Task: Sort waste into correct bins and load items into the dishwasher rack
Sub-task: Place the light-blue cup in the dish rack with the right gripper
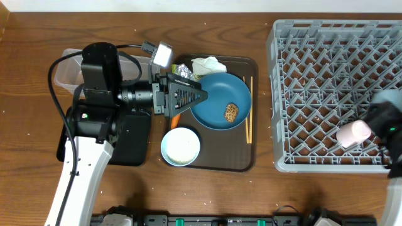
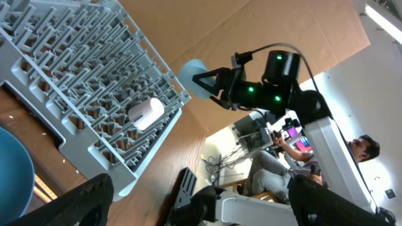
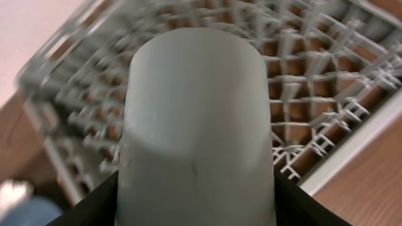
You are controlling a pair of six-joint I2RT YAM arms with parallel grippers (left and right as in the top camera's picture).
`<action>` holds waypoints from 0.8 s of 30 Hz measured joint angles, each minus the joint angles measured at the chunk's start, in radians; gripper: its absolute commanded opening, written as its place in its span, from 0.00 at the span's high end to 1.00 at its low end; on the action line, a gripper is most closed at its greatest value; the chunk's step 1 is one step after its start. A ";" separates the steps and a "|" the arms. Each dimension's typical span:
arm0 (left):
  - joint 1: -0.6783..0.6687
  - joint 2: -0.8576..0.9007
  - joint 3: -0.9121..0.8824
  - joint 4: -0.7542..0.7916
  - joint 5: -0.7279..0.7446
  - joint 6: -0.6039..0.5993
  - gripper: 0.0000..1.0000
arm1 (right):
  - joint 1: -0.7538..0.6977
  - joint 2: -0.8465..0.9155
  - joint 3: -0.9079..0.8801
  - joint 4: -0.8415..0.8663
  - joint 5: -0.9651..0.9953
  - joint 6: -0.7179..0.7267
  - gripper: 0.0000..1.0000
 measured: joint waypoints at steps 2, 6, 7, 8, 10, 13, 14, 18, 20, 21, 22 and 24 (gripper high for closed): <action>0.000 0.000 0.000 0.000 0.000 0.000 0.10 | -0.075 0.048 0.000 0.009 -0.037 0.014 0.51; 0.000 0.000 0.000 -0.001 0.000 0.000 0.10 | -0.208 0.163 0.000 0.015 -0.155 0.042 0.52; 0.000 0.000 0.000 -0.001 0.000 0.000 0.10 | -0.229 0.185 0.000 0.018 -0.177 0.050 0.54; 0.000 0.000 0.000 -0.001 0.000 0.000 0.10 | -0.255 0.210 0.000 0.019 -0.207 0.057 0.55; 0.000 0.000 0.000 -0.001 0.000 0.000 0.10 | -0.301 0.258 0.000 0.025 -0.265 0.069 0.53; 0.000 0.000 0.000 -0.001 0.000 0.000 0.10 | -0.357 0.319 0.000 0.032 -0.332 0.090 0.51; 0.000 0.000 0.000 -0.001 0.000 0.000 0.10 | -0.370 0.335 0.000 0.033 -0.344 0.097 0.51; 0.000 0.000 0.000 -0.001 0.000 0.000 0.10 | -0.414 0.392 0.000 0.052 -0.386 0.130 0.50; 0.000 0.000 0.000 -0.001 0.000 0.000 0.10 | -0.421 0.418 0.000 0.069 -0.401 0.145 0.44; 0.000 0.000 0.000 -0.001 0.000 0.000 0.10 | -0.423 0.431 0.000 0.074 -0.409 0.152 0.39; 0.000 0.000 0.000 -0.001 0.000 0.000 0.10 | -0.423 0.442 0.000 0.074 -0.420 0.165 0.32; 0.000 0.000 0.000 -0.002 0.000 0.000 0.10 | -0.423 0.455 0.000 0.072 -0.433 0.184 0.22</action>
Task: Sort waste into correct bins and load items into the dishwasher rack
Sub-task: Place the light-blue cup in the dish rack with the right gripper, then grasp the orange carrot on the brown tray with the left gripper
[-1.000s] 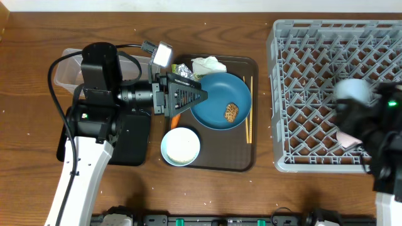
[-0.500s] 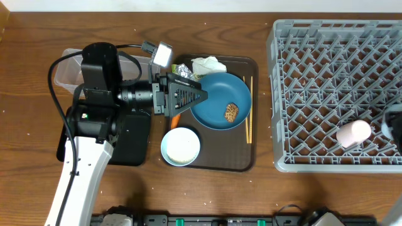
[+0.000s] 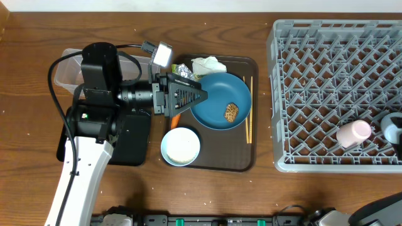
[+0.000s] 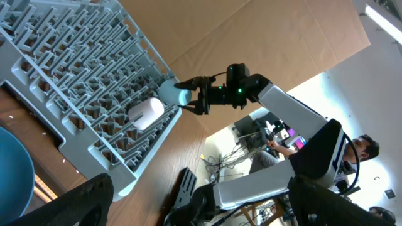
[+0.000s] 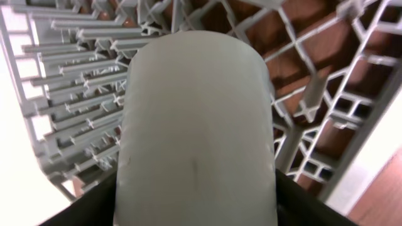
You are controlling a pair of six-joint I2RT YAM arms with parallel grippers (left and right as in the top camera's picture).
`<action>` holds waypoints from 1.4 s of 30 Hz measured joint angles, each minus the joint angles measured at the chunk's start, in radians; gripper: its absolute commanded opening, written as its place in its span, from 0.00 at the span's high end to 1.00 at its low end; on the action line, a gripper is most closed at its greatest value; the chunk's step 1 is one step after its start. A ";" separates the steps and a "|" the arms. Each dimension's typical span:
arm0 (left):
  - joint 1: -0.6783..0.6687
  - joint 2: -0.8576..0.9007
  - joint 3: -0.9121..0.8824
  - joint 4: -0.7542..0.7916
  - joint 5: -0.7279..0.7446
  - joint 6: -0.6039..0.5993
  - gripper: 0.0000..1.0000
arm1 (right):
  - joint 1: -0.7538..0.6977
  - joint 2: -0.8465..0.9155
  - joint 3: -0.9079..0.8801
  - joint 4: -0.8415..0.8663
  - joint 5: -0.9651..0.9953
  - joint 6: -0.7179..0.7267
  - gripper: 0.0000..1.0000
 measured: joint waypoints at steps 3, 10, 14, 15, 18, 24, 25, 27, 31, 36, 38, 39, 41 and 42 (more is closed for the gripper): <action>0.000 0.000 0.000 -0.005 0.000 0.000 0.10 | 0.000 0.005 0.000 -0.003 -0.013 0.016 0.19; 0.000 0.000 0.000 -0.008 0.000 0.000 0.10 | -0.007 0.000 0.001 -0.003 -0.086 0.041 0.24; 0.000 0.000 0.000 -0.009 -0.005 0.000 0.13 | -0.002 -0.047 0.011 -0.009 -0.148 0.026 0.25; 0.000 0.000 0.000 -0.009 -0.010 0.000 0.14 | 0.004 -0.070 0.016 -0.010 -0.163 0.016 0.25; 0.000 0.000 0.000 -0.018 -0.036 0.001 0.16 | 0.061 -0.162 0.027 -0.005 -0.188 -0.028 0.25; -0.024 -0.014 0.002 -0.270 -0.214 0.076 0.17 | 0.322 -0.352 0.038 0.050 -0.224 -0.146 0.23; -0.038 -0.020 0.001 -0.339 -0.279 0.099 0.17 | 0.370 -0.378 0.039 0.055 -0.221 -0.163 0.23; -0.082 -0.036 -0.001 -0.452 -0.440 0.138 0.17 | 0.476 -0.428 0.042 0.048 -0.214 -0.200 0.23; -0.191 -0.062 -0.002 -0.586 -0.803 0.183 0.19 | 0.641 -0.485 0.045 -0.004 -0.161 -0.239 0.23; -0.299 -0.058 -0.002 -0.653 -1.123 0.198 0.19 | 0.809 -0.490 0.045 -0.027 -0.069 -0.273 0.21; -0.329 -0.050 -0.002 -0.679 -1.184 0.201 0.19 | 0.863 -0.481 0.045 -0.027 -0.047 -0.290 0.20; -0.343 -0.044 -0.002 -0.689 -1.209 0.203 0.19 | 0.880 -0.478 0.045 -0.029 -0.040 -0.295 0.20; -0.355 -0.031 -0.002 -0.698 -1.249 0.203 0.19 | 0.912 -0.469 0.045 -0.037 -0.026 -0.309 0.19; -0.356 -0.024 -0.002 -0.700 -1.269 0.203 0.19 | 0.922 -0.465 0.045 -0.043 -0.023 -0.315 0.19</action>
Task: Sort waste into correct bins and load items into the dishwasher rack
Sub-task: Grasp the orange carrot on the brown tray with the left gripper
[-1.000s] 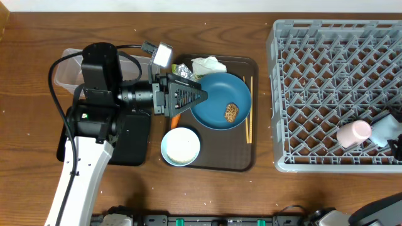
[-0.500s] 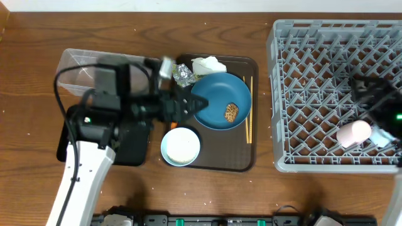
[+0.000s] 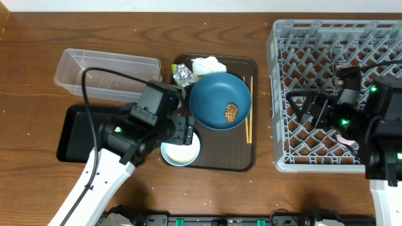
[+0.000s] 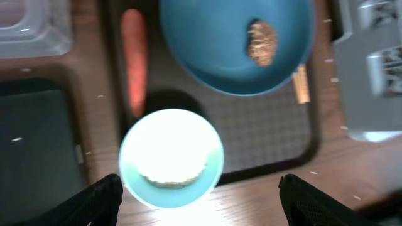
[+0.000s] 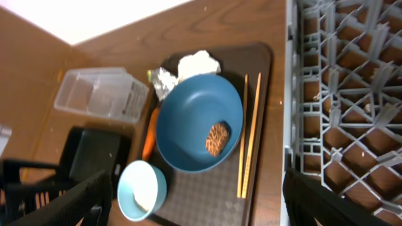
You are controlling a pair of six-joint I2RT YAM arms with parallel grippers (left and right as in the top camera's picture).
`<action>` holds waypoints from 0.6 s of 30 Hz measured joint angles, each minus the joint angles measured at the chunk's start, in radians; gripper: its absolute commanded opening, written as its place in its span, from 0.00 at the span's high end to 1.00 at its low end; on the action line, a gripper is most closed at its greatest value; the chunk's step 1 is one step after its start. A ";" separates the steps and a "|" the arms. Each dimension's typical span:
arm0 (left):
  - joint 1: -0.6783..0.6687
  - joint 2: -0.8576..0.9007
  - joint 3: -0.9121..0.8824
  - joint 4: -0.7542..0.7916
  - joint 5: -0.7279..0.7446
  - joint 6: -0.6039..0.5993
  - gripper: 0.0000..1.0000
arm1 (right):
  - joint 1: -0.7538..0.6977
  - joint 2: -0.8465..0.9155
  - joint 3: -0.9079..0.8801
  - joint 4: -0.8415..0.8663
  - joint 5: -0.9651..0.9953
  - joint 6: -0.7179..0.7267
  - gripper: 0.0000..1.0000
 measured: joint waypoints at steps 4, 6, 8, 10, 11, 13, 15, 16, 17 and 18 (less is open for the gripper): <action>0.000 0.037 0.000 0.026 -0.081 -0.012 0.20 | 0.022 0.017 0.000 -0.006 0.019 -0.014 0.19; 0.000 0.064 0.000 0.049 -0.117 -0.016 0.23 | 0.022 0.023 0.000 -0.006 0.024 -0.018 0.19; 0.000 0.102 0.000 0.080 -0.151 -0.019 0.28 | 0.022 0.027 0.000 -0.006 0.029 -0.018 0.19; 0.000 0.157 0.000 0.126 -0.181 -0.023 0.35 | 0.022 0.034 0.000 -0.006 0.034 -0.019 0.19; 0.000 0.182 0.000 0.151 -0.195 -0.023 0.37 | 0.022 0.037 0.000 -0.006 0.035 -0.018 0.19; 0.000 0.249 0.000 0.193 -0.222 -0.019 0.38 | 0.022 0.043 0.000 -0.010 0.036 -0.019 0.19; 0.000 0.320 -0.002 0.232 -0.247 -0.021 0.47 | 0.022 0.047 0.000 -0.013 0.038 -0.019 0.19; 0.000 0.350 -0.003 0.253 -0.257 -0.024 0.56 | 0.022 0.048 0.000 -0.017 0.038 -0.019 0.19; 0.000 0.381 -0.003 0.269 -0.264 -0.026 0.60 | 0.022 0.049 0.000 -0.021 0.038 -0.019 0.19; 0.001 0.408 -0.004 0.282 -0.269 -0.025 0.60 | 0.022 0.049 0.000 -0.027 0.038 -0.019 0.19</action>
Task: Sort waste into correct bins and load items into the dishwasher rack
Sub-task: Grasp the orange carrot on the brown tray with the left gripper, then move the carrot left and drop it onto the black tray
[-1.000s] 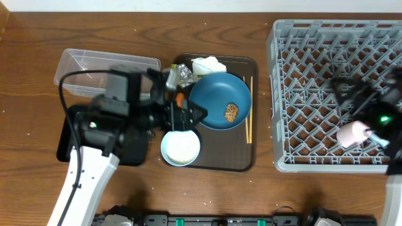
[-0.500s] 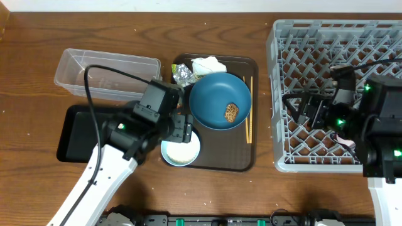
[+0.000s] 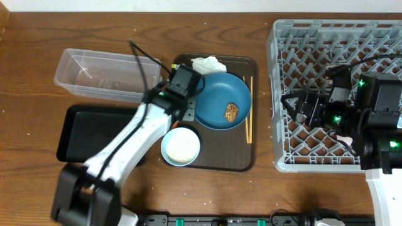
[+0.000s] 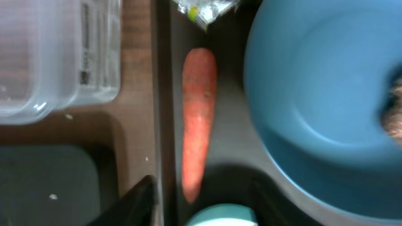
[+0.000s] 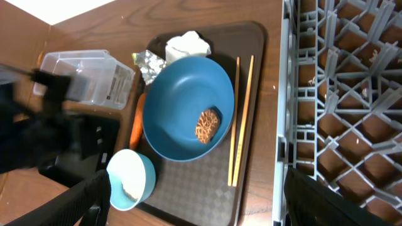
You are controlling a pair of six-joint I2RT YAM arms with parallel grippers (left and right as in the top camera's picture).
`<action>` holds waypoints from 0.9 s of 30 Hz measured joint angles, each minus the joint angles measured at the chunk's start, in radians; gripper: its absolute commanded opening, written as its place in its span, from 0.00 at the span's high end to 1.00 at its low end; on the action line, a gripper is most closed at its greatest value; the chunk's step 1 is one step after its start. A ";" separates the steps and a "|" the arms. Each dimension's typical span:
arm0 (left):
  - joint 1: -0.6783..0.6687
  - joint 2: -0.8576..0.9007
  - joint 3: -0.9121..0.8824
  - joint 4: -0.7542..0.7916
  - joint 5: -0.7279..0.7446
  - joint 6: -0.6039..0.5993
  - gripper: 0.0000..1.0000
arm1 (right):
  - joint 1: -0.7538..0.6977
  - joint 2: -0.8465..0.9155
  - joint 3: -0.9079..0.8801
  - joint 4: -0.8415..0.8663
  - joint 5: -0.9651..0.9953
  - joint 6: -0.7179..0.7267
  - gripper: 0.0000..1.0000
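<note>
An orange carrot [image 4: 198,144] lies along the left edge of the brown tray [image 3: 220,157], beside the blue plate [image 3: 217,97] with a brown food scrap [image 3: 232,112]. My left gripper [image 4: 204,204] hangs open just over the carrot's near end, with one finger on each side and nothing held. A small light-blue bowl [image 3: 180,145] holds white residue. Crumpled foil [image 4: 207,7], a white napkin [image 3: 208,64] and chopsticks [image 3: 249,110] also lie on the tray. My right gripper [image 5: 196,191] is open and empty, over the left part of the grey dishwasher rack [image 3: 352,37].
A clear plastic container [image 3: 103,75] and a black bin [image 3: 88,135] stand left of the tray. My left arm [image 3: 125,150] crosses the bin's right side. The right arm [image 3: 370,113] covers part of the rack's lower half.
My left gripper has moved from above the light-blue bowl up to the carrot at the tray's left edge and is much lower. The right gripper shifted slightly, still open over the rack.
My right gripper first held a pale grey cup near the rack's right edge, beside a pink cup lying in the rack, while the left gripper pointed sideways over the tray. By 0.6 s ago the right gripper was open without the cup and the left looked down at the bowl. Now the left is at the carrot.
</note>
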 measured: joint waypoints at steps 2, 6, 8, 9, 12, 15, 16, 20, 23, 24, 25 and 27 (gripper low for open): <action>0.002 0.052 -0.003 0.027 -0.010 0.006 0.60 | 0.000 0.000 0.000 -0.012 0.000 -0.002 0.20; 0.014 0.135 -0.003 0.060 -0.015 0.006 0.60 | 0.000 0.000 0.000 -0.028 0.000 -0.005 0.20; 0.026 0.172 -0.003 0.067 -0.015 0.006 0.60 | 0.000 0.000 0.000 -0.031 0.000 -0.007 0.20; 0.031 0.188 -0.003 0.072 -0.015 0.006 0.60 | 0.000 0.000 0.000 -0.032 0.000 -0.007 0.20; 0.048 0.233 -0.003 0.094 -0.014 0.006 0.60 | 0.000 0.000 0.000 -0.034 0.000 -0.007 0.21; 0.058 0.264 -0.003 0.119 0.001 0.006 0.60 | 0.000 0.000 0.000 -0.035 0.000 -0.007 0.21; 0.060 0.273 -0.003 0.128 0.010 0.006 0.60 | 0.000 0.000 0.000 -0.035 0.000 -0.007 0.21; 0.062 0.287 -0.003 0.156 0.043 0.002 0.73 | 0.000 0.000 0.000 -0.035 0.000 -0.007 0.22; 0.062 0.287 -0.003 0.157 0.059 0.006 0.75 | 0.000 0.001 0.000 -0.036 0.000 -0.007 0.23; 0.063 0.287 -0.003 0.156 0.061 0.006 0.75 | 0.000 0.000 0.000 -0.036 0.000 -0.007 0.23; 0.066 0.285 -0.003 0.152 0.064 0.006 0.75 | 0.000 0.000 0.000 -0.036 0.000 -0.007 0.23; 0.073 0.275 -0.003 0.129 0.072 0.006 0.76 | 0.000 0.000 0.000 -0.036 0.000 -0.007 0.23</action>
